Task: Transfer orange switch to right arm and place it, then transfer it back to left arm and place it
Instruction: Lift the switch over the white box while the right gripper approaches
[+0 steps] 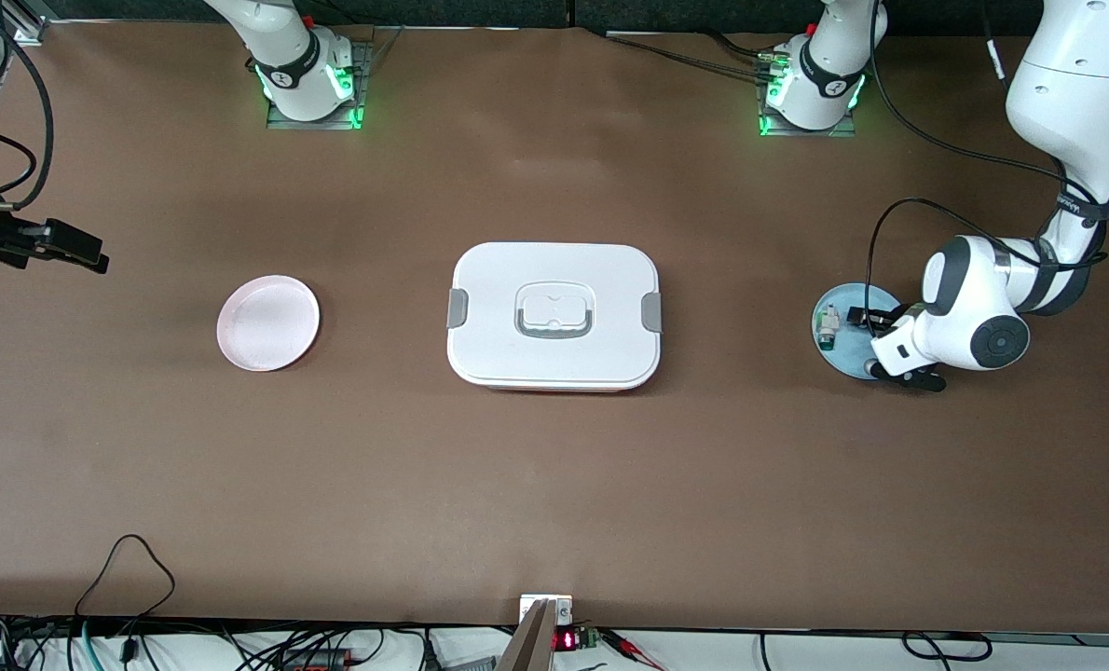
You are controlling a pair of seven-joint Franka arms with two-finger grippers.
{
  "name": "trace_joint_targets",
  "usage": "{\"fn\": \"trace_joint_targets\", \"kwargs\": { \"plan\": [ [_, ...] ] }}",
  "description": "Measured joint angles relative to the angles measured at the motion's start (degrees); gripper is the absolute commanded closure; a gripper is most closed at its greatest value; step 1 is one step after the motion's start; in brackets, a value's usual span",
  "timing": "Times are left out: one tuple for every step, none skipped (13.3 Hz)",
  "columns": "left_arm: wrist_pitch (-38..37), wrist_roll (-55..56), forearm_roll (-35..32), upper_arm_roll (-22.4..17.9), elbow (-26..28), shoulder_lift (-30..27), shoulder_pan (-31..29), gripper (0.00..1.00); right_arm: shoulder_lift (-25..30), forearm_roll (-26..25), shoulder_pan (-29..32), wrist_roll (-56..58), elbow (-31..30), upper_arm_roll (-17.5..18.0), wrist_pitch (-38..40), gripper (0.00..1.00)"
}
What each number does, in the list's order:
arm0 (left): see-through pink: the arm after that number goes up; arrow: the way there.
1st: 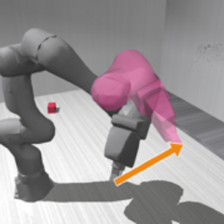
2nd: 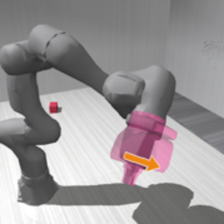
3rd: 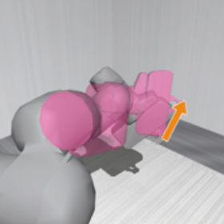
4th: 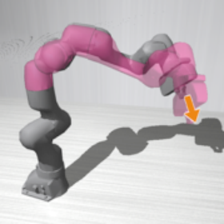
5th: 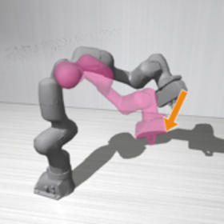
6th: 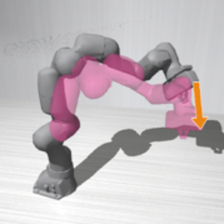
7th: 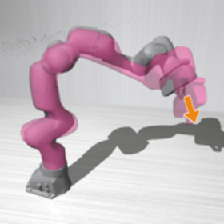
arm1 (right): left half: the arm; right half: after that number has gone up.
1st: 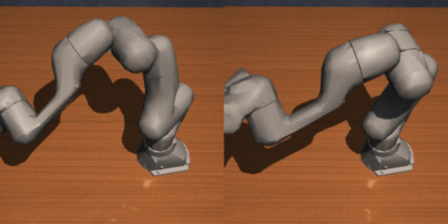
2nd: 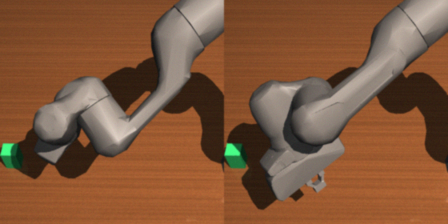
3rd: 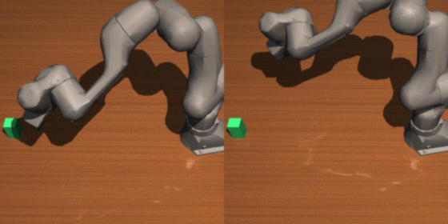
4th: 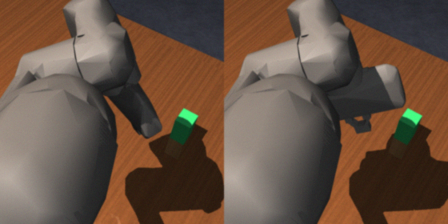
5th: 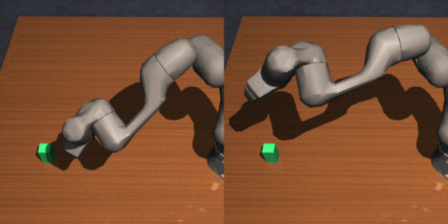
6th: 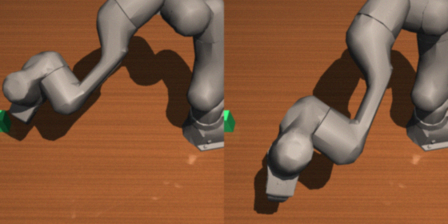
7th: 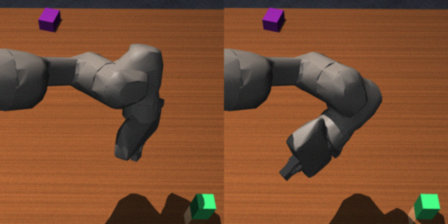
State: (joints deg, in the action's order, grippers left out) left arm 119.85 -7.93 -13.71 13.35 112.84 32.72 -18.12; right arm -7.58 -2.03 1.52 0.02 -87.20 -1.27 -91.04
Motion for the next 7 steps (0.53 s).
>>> {"fn": "trace_joint_targets", "kwargs": {
  "plan": [
    [0.0, 0.0, 0.0, 0.0, 0.0, 0.0, 0.0, 0.63, 0.0, 0.0, 0.0, 0.0, 0.0, 0.0, 0.0, 0.0],
    [0.0, 0.0, 0.0, 0.1, 0.0, 0.0, 0.0, 0.69, 0.0, 0.0, 0.0, 0.0, 0.0, 0.0, 0.0, 0.0],
    [0.0, 0.0, 0.0, 0.1, 0.0, 0.0, 0.0, 0.73, 0.0, 0.0, 0.0, 0.0, 0.0, 0.0, 0.0, 0.0],
    [0.0, 0.0, 0.0, 0.2, -0.1, 0.0, 0.0, 0.75, 0.0, 0.0, 0.0, 0.0, 0.0, 0.0, 0.0, 0.0],
    [-0.3, -0.1, 0.0, 0.4, -0.4, -0.1, 0.0, 0.77, 0.0, 0.0, 0.0, 0.0, 0.0, 0.0, 0.0, 0.0],
    [-1.6, -0.1, 0.0, 1.1, -1.4, -0.4, 0.0, 0.79, 0.0, 0.0, 0.0, 0.0, 0.0, 0.0, 0.0, 0.0],
    [-4.5, -0.1, 0.0, 2.1, -3.1, -0.9, 0.0, 0.8, 0.0, 0.0, 0.0, 0.0, 0.0, 0.0, 0.0, 0.0]
  ]
}}
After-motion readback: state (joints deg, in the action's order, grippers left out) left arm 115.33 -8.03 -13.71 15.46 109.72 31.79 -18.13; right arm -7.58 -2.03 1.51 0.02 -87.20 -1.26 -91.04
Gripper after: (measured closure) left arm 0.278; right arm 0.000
